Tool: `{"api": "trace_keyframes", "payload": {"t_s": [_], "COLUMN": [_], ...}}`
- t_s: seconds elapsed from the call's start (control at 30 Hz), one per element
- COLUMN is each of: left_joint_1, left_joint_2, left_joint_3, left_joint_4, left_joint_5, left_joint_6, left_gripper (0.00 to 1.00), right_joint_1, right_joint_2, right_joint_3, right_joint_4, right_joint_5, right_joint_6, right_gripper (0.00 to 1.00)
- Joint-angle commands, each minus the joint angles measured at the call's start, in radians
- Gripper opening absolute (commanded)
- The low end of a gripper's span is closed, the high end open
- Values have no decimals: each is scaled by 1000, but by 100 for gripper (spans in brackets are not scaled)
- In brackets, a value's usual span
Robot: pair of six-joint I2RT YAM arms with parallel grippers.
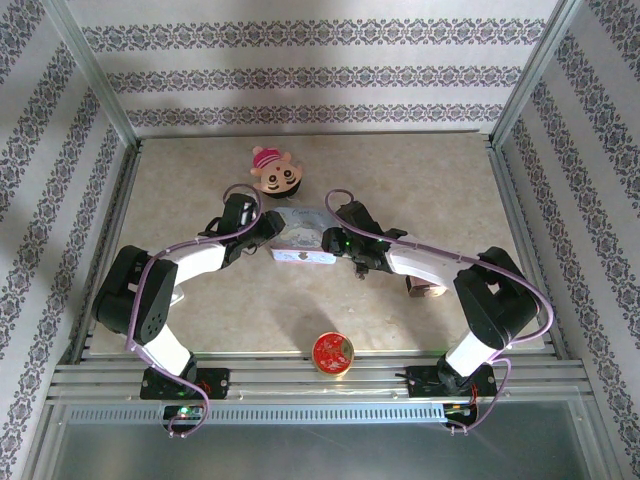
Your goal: Unlock a padlock with a key
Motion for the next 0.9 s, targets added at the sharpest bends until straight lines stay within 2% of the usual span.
{"api": "trace_keyframes", "payload": {"t_s": [0.0, 0.07, 0.17, 0.27, 0.4, 0.5, 0.67, 0.77, 0.87], "left_joint_1": [10, 25, 54, 88, 120, 132, 148, 156, 165], "left_joint_2": [-59, -109, -202, -323, -515, -667, -869, -910, -871], "left_joint_3": [-23, -32, -50, -74, -127, -192, -359, -469, -513], "left_joint_4": [-3, -24, -69, -144, -256, -302, -183, -12, 105], "left_joint_5": [25, 16, -10, -69, -260, -444, -687, -750, -771], "left_joint_6": [3, 11, 33, 89, 217, 321, 440, 470, 546], "left_gripper": [52, 60, 76, 87, 89, 100, 99, 99, 99], "right_joint_1": [2, -7, -17, -30, -63, -100, -153, -195, -222], "right_joint_2": [-39, -62, -112, -176, -278, -363, -507, -570, -618], "right_joint_3": [22, 32, 39, 28, -27, -70, -140, -180, -233], "right_joint_4": [-66, -89, -135, -181, -212, -240, -234, -193, -116], "right_joint_5": [42, 56, 95, 144, 206, 251, 353, 377, 407], "right_joint_6": [-31, -55, -85, -116, -157, -197, -287, -348, -442], "right_gripper": [50, 57, 61, 68, 81, 96, 98, 98, 98]}}
